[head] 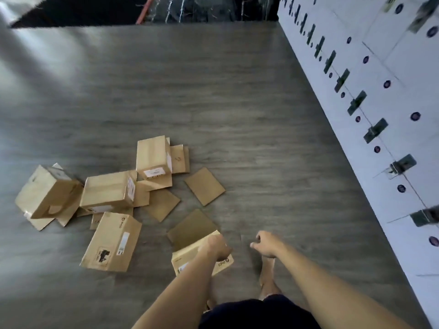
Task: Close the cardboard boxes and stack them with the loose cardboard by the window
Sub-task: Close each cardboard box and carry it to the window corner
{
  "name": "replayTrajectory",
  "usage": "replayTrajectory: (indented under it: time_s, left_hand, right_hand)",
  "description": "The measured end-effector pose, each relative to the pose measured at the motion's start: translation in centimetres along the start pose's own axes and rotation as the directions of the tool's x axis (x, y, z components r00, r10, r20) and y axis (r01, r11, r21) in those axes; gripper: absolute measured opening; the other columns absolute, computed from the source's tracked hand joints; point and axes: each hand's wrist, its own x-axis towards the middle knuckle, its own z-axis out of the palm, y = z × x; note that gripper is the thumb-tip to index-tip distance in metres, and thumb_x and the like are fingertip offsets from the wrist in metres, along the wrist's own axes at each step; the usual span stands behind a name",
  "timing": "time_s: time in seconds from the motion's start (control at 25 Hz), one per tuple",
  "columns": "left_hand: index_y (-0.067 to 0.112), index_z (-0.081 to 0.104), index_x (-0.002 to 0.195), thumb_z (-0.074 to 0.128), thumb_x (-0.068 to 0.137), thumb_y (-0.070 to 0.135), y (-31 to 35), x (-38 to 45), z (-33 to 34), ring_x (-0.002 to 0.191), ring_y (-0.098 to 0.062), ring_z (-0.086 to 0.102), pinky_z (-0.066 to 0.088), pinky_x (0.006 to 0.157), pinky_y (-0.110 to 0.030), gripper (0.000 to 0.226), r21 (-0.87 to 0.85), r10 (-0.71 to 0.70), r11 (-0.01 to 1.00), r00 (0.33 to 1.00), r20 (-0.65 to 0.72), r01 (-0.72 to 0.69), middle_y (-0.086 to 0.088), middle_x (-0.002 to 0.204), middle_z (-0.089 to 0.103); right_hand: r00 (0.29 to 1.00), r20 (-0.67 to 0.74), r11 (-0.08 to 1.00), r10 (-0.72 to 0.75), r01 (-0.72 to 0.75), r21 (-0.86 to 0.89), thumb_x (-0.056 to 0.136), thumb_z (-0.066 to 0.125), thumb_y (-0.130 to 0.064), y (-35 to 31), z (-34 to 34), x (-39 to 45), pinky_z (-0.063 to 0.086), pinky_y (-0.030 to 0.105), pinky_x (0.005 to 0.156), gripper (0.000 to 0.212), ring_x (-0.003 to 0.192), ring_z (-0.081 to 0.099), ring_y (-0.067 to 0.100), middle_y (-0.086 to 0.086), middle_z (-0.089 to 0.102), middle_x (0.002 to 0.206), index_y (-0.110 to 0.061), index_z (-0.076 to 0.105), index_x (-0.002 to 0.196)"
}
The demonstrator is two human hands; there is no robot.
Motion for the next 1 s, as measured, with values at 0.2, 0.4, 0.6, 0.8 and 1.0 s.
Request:
replayTrajectory:
  time_s: [0.2,0.4,0.6,0.8,1.0]
  left_hand:
    - [0.013,0.061,0.129,0.05,0.096,0.043,8.7,7.0,-5.3,0.119,-0.029,0.06,0.051,0.095,-0.038,0.045,0.067,-0.038,0.997,0.999,-0.003,0.038,-0.009,0.131,0.063]
    - [0.014,0.058,0.132,0.05,0.096,0.044,19.8,13.6,-12.9,0.121,-0.03,0.059,0.048,0.096,-0.038,0.048,0.126,0.031,0.992,0.999,-0.04,-0.026,-0.011,0.134,0.061]
    - [0.016,0.054,0.136,0.051,0.093,0.049,22.8,19.1,-17.9,0.124,-0.031,0.057,0.047,0.099,-0.038,0.054,0.1,0.01,0.995,0.999,-0.036,-0.007,-0.01,0.137,0.059]
    - [0.01,0.058,0.135,0.051,0.094,0.041,22.8,26.2,-22.9,0.12,-0.03,0.06,0.051,0.096,-0.038,0.051,0.098,-0.045,0.994,0.998,0.042,0.041,-0.011,0.133,0.063]
    - [0.011,0.06,0.133,0.049,0.098,0.042,24.3,33.8,-33.5,0.122,-0.031,0.059,0.048,0.097,-0.038,0.048,0.04,0.028,0.999,0.999,0.03,-0.029,-0.011,0.135,0.061]
  right_hand:
    - [1.0,-0.021,1.0,0.01,-0.009,0.017,0.099,0.055,-0.041,5.7,-9.2,6.7,0.044,0.032,0.095,0.05,0.125,0.054,0.03,0.015,0.056,0.138,-0.007,0.052,0.134]
    - [0.996,-0.09,0.999,0.002,-0.006,-0.045,0.097,0.052,-0.046,10.7,-20.5,12.2,0.048,0.036,0.098,0.047,0.124,0.057,0.03,0.013,0.06,0.135,-0.014,0.055,0.132]
    - [0.999,-0.037,0.996,0.028,-0.031,-0.083,0.097,0.054,-0.044,12.2,-26.2,18.0,0.048,0.038,0.1,0.049,0.123,0.057,0.031,0.014,0.059,0.136,-0.012,0.056,0.133]
    - [1.0,0.016,0.997,0.022,-0.021,-0.075,0.096,0.054,-0.051,9.9,-31.5,25.1,0.048,0.036,0.098,0.054,0.122,0.056,0.03,0.012,0.058,0.136,-0.014,0.054,0.134]
    - [0.998,0.025,0.993,0.054,-0.051,-0.108,0.097,0.055,-0.046,5.4,-41.1,32.9,0.048,0.034,0.094,0.046,0.116,0.058,0.03,0.012,0.06,0.13,-0.011,0.056,0.127]
